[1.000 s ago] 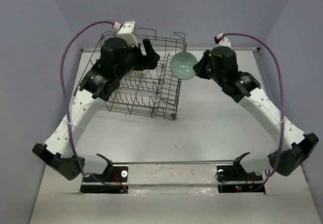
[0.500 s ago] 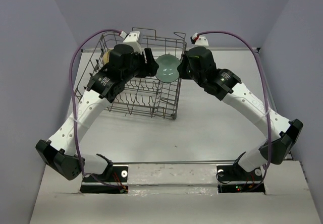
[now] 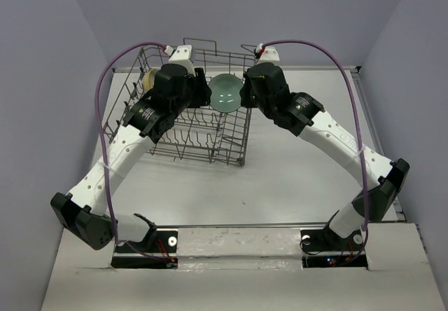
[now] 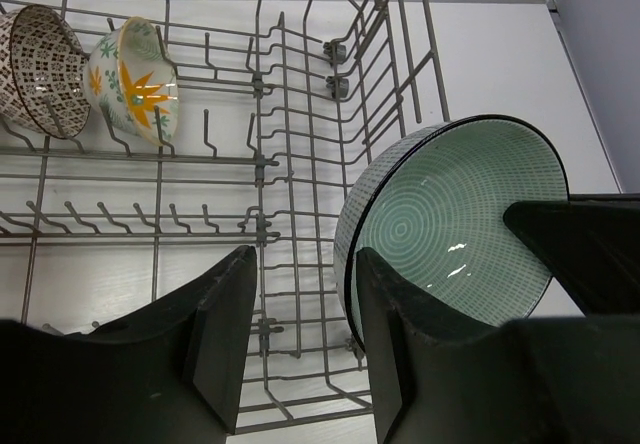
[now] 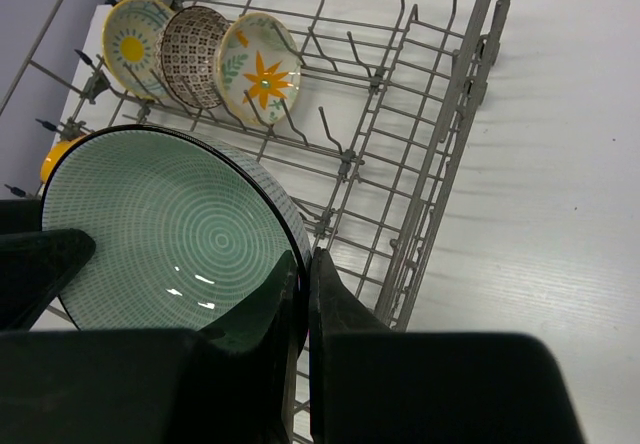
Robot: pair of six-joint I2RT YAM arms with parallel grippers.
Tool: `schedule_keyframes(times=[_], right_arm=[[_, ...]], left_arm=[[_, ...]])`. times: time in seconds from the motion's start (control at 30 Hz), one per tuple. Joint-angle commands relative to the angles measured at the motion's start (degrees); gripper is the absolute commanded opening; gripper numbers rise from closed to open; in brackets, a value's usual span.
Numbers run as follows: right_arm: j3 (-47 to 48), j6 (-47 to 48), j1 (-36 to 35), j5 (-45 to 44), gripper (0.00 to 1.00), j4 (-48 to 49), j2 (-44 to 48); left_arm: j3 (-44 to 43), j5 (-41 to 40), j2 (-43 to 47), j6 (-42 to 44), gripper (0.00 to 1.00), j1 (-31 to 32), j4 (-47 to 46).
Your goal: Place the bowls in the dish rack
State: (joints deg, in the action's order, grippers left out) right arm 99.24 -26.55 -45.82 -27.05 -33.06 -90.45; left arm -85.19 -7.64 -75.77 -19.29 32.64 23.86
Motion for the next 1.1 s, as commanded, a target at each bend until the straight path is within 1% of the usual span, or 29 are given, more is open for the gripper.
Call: schedule_keyframes(times=[0.0,0.2,0.47,0.8,0.87,0.93,1.03,1.07], right_arm=[[4.82,0.18,-0.76,-1.61,0.01,4.32,-0.24],[5.79,0.35,-1.29,-1.69,0.01,4.41,-1.21],[6.58,0.27,-1.81,-1.52,0.01,4.41,-1.83],[7.63,0.62,-2.34,-1.69,0.01,4.41,-3.06],[7.63,0.62,-2.34,-1.87,0.01,4.49,-3.15],[7.55,0.79,-2.34,-1.96,0.01,4.41,-3.15],[7.37,0.88,-2.34,-2.13,0.01,4.41,-3.24],[7.37,0.88,-2.34,-2.31,0.01,4.41,-3.32]], left_arm=[[0.37,-1.15,0.45,1.01,0.53,0.23,-1.44],[0.99,-0.89,0.01,1.01,0.52,0.23,-1.44],[0.99,-1.76,-0.43,1.18,0.45,0.23,-1.09],[1.16,-2.12,-1.05,1.36,0.44,0.23,-1.01],[1.25,-2.29,-1.14,1.36,0.42,0.23,-1.0],[1.16,-2.47,-1.14,1.27,0.34,0.23,-1.01],[0.73,-3.08,-1.23,1.27,0.14,0.23,-0.48],[0.29,-3.69,-1.31,1.27,0.09,0.14,-0.3]])
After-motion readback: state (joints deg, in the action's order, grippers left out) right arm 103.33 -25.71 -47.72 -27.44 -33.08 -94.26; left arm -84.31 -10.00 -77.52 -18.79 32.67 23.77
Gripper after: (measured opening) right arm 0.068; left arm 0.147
